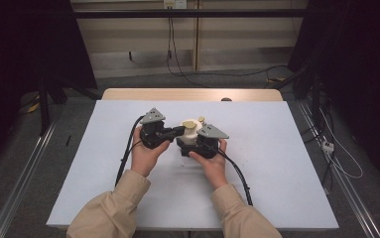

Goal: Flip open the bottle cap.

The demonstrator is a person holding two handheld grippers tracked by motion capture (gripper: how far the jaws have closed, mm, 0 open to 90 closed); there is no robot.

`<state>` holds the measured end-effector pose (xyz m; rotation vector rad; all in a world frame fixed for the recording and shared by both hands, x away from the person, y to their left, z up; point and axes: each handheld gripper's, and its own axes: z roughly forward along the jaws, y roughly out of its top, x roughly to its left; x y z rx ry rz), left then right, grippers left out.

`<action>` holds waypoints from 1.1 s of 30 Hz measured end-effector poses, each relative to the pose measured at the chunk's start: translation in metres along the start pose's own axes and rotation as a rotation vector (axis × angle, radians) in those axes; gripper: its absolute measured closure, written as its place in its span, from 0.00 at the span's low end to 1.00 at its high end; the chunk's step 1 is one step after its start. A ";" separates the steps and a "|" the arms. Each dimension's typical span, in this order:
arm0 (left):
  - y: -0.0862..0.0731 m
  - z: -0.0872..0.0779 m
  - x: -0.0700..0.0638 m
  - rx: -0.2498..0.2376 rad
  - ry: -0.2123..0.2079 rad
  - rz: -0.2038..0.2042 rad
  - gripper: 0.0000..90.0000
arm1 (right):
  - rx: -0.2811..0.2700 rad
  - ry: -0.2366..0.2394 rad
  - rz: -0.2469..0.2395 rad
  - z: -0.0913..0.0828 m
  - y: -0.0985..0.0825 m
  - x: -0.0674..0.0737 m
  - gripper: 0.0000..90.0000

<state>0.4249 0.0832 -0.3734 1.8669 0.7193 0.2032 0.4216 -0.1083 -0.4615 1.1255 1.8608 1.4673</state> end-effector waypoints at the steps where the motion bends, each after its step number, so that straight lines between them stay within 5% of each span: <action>1: 0.000 0.000 0.000 -0.002 0.000 -0.001 1.00 | 0.000 0.000 0.000 0.000 0.000 0.000 0.07; 33: 0.009 0.009 -0.002 0.013 0.012 0.021 0.99 | 0.002 -0.001 -0.002 0.000 0.000 0.000 0.07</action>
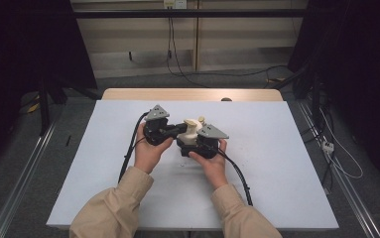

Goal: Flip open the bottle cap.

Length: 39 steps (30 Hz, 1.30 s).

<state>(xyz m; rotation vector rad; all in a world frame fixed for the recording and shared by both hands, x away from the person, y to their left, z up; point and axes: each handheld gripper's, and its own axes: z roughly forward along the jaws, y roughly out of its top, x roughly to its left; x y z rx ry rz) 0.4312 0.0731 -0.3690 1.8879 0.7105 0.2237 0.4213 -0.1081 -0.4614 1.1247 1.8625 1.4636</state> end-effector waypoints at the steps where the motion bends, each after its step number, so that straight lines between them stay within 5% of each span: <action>1: 0.000 0.000 0.000 0.001 0.001 0.001 0.99 | 0.000 0.000 0.000 0.000 0.000 0.000 0.07; 39: 0.011 0.007 -0.001 0.000 0.016 0.001 1.00 | 0.001 -0.002 0.004 0.000 0.000 0.001 0.07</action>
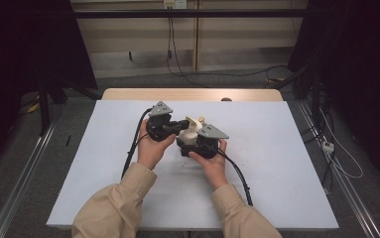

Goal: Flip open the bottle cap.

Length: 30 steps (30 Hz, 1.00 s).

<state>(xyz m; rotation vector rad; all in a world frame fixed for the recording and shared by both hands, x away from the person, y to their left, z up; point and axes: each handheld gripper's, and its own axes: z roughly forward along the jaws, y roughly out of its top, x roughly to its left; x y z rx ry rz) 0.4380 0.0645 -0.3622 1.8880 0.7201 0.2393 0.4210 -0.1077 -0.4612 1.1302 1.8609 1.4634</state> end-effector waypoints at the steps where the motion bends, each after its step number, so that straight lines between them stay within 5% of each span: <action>1: 0.000 0.000 0.000 -0.004 0.000 -0.002 1.00 | 0.000 0.000 0.000 0.000 0.000 0.000 0.07; 30: 0.007 0.008 -0.001 0.006 0.004 -0.001 1.00 | 0.000 0.000 -0.001 0.000 0.000 0.000 0.07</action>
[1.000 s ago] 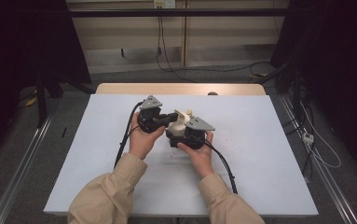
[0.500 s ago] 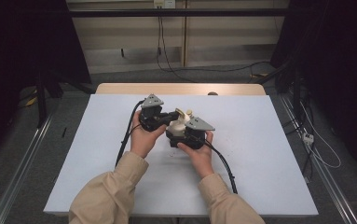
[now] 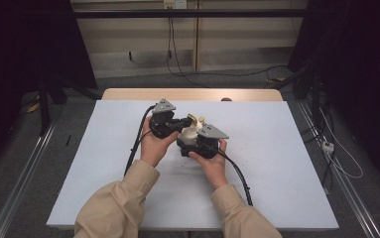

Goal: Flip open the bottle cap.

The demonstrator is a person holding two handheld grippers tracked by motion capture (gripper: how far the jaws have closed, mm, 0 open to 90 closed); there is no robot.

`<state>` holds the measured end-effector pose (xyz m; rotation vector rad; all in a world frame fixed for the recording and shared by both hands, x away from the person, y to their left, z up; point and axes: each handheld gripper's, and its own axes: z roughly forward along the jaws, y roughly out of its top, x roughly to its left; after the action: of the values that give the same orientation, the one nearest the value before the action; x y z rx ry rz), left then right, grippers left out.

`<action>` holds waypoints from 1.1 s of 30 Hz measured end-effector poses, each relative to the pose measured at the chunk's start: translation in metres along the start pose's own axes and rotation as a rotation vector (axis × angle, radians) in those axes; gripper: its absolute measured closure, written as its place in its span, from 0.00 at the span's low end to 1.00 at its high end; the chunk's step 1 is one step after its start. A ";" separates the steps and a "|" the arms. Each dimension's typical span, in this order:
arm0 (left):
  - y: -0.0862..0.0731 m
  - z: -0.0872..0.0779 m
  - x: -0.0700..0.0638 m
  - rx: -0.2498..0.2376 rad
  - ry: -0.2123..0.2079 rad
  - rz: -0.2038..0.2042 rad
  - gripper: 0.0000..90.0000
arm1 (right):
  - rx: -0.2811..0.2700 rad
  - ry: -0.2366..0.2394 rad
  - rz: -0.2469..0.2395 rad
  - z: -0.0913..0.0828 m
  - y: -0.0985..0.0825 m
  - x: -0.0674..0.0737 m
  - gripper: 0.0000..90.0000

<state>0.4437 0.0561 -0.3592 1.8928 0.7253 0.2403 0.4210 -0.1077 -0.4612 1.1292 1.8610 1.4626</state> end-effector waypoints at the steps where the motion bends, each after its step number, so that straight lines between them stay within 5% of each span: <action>1: 0.000 0.000 0.000 -0.001 -0.001 -0.001 1.00 | 0.000 0.000 -0.001 0.000 0.000 0.000 0.07; 33: 0.005 0.011 -0.004 0.010 0.001 0.006 1.00 | 0.000 -0.001 -0.001 0.000 0.000 0.000 0.07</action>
<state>0.4474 0.0439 -0.3589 1.9042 0.7229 0.2420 0.4209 -0.1077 -0.4612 1.1286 1.8608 1.4606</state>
